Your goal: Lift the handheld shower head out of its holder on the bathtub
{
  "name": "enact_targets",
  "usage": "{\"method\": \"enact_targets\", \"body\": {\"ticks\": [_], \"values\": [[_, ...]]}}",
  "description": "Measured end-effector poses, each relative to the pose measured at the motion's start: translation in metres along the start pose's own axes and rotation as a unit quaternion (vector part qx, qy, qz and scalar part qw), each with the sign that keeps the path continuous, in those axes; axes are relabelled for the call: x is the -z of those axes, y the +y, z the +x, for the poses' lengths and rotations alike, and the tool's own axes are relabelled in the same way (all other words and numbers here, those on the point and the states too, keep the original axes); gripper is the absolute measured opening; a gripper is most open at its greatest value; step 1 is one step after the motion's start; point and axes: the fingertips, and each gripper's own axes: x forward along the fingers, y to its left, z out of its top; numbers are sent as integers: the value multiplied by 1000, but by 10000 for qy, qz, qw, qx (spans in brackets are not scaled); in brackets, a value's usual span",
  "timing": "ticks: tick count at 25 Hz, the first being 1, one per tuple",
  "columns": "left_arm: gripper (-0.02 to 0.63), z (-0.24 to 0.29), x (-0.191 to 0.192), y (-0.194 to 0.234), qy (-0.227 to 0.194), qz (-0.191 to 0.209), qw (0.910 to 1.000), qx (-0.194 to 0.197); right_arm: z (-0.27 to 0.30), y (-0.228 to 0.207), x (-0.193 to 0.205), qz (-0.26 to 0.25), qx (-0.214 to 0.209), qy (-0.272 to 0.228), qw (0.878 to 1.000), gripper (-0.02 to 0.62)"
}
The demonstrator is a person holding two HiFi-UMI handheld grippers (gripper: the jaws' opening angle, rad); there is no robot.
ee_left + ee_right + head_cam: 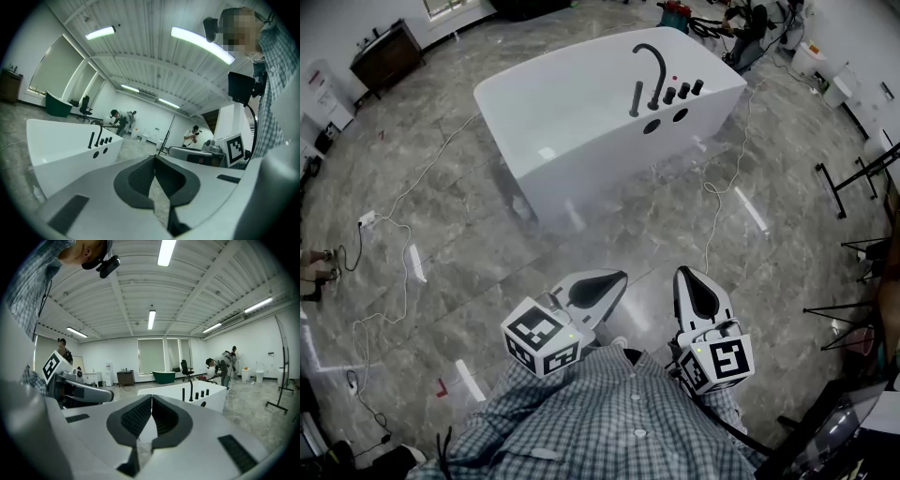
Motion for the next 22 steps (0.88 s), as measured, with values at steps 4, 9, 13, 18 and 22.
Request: {"method": "enact_targets", "body": {"ticks": [4,9,13,18,22], "values": [[10,2,4,-4,1,-32,10000,-87,-4,-6,2,7,-51,10,10000,17],[11,7,4,-10,13,-10,9999,-172,-8,-12,0,24,-119,-23,9999,17],[11,16,2,-18,6,29,9997,-222,-18,-22,1,58,-126,-28,9999,17],[9,24,4,-29,-39,77,9995,-288,-34,-38,5,78,-79,-51,9999,17],[10,29,9,-35,-35,77,9992,-384,-46,-48,10,90,-60,-38,9999,17]]}}
